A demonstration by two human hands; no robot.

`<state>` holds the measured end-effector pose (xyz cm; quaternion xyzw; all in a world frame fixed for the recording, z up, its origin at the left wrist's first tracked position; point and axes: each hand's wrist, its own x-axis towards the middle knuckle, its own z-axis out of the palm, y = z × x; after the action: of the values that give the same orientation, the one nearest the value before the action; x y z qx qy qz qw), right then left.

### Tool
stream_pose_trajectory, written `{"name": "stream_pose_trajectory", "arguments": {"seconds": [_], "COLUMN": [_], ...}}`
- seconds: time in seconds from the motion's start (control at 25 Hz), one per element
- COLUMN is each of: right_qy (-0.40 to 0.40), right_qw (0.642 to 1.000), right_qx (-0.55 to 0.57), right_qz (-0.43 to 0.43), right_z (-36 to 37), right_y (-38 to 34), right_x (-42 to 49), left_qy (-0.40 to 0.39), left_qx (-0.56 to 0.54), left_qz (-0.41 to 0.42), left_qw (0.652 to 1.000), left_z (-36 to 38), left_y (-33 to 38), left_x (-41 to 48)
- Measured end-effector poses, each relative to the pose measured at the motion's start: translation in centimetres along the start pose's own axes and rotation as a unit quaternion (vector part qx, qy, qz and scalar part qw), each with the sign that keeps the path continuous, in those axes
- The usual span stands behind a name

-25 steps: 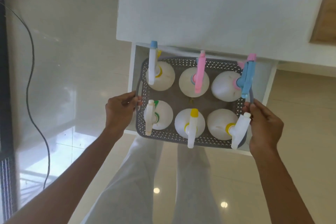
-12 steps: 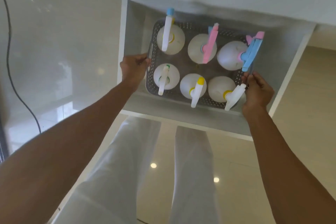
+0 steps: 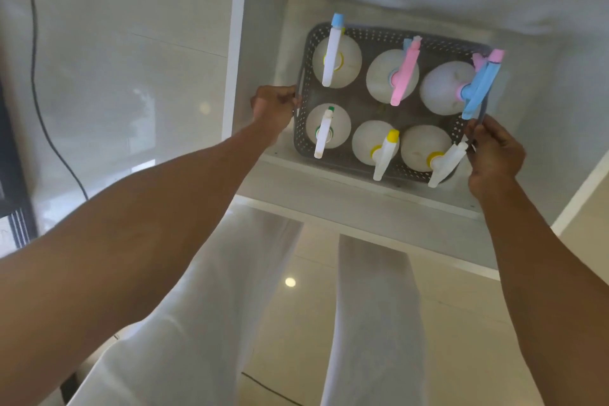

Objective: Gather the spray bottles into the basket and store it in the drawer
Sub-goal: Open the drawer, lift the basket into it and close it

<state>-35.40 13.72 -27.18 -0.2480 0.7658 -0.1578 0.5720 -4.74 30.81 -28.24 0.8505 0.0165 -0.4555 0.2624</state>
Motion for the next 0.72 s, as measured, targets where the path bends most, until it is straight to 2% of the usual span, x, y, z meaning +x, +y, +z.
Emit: {"name": "stream_pose_trajectory", "arguments": {"seconds": [0.24,0.36,0.44,0.56,0.64,0.72], "right_qy": [-0.006,0.034,0.077,0.099,0.059,0.000], "right_qw": [0.999,0.993,0.976,0.948,0.932,0.896], "right_qx": [-0.051,-0.109,-0.200,-0.276,-0.305,-0.363], "right_qz": [0.008,0.011,-0.024,-0.127,-0.189,-0.257], "right_z": [-0.7,-1.9,-2.9,-4.3,-5.1,-6.0], "right_y": [0.2,0.3,0.7,2.0,3.4,5.5], "right_x": [-0.3,-2.5,-5.2,-11.3,-15.4,-19.2], "left_qy": [-0.027,-0.011,-0.018,-0.045,-0.077,-0.139], "left_qx": [0.099,0.192,0.303,0.386,0.429,0.483], "left_qz": [-0.009,0.022,0.118,0.233,0.280,0.299], "left_qw": [0.995,0.981,0.945,0.891,0.855,0.811], "left_z": [-0.7,-2.1,-3.3,-5.1,-5.7,-5.7], "left_y": [2.1,3.1,3.0,1.9,0.9,-0.2], "left_x": [-1.8,-5.4,-9.0,-15.0,-18.5,-21.4]}}
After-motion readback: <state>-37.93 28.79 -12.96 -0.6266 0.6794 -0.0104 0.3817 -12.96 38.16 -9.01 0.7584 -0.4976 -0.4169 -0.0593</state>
